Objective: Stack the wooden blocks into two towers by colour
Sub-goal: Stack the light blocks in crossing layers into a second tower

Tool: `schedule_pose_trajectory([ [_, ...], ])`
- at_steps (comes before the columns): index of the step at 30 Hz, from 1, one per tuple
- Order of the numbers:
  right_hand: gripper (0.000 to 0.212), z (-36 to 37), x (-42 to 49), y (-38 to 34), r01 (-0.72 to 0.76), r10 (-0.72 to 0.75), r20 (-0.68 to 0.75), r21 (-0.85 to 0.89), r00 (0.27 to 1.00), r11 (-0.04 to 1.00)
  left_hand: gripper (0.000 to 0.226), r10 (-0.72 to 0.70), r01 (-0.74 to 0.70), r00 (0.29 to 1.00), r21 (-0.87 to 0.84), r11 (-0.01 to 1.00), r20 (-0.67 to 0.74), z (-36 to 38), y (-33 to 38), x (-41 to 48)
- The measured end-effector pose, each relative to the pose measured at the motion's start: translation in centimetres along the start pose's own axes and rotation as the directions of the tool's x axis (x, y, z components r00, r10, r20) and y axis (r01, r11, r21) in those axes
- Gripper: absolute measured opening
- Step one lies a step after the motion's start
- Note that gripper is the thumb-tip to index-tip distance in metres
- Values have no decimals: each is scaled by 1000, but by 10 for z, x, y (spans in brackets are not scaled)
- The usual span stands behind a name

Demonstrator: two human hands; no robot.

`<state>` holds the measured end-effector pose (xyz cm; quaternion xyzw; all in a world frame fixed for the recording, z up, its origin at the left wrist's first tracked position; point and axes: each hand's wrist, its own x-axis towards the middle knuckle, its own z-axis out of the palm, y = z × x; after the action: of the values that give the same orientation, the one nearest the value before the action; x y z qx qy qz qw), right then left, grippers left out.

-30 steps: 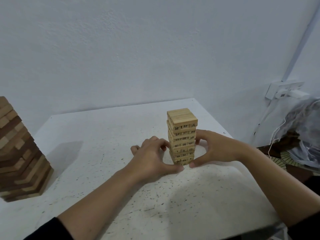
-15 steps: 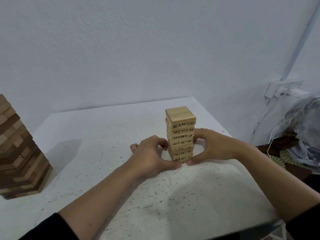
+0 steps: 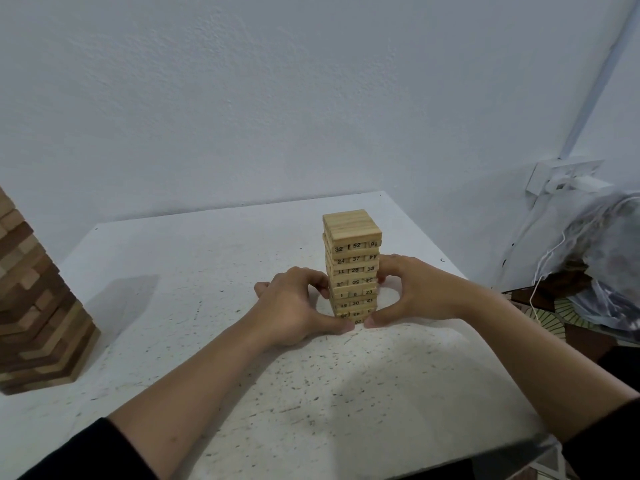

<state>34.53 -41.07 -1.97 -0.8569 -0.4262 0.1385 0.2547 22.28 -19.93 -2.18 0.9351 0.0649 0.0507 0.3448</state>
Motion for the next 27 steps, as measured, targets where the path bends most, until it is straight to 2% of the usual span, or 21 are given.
schedule_pose_trajectory([
  [11,61,18,16,-28,18,-18,-1,-5,1000,1000,44,-33,33,999,-9,999,15,-25,-17,-15],
  [16,56,32,26,-46,24,-24,-11,6,1000,1000,47,-29,30,999,-39,999,41,-42,-35,-25],
  [20,56,44,36,-64,37,-37,-19,-7,999,999,59,-21,26,997,-76,997,69,-56,-50,-32],
  [27,58,65,53,-94,50,-50,-13,-5,999,999,54,-51,59,995,-95,994,86,-81,-79,-46],
])
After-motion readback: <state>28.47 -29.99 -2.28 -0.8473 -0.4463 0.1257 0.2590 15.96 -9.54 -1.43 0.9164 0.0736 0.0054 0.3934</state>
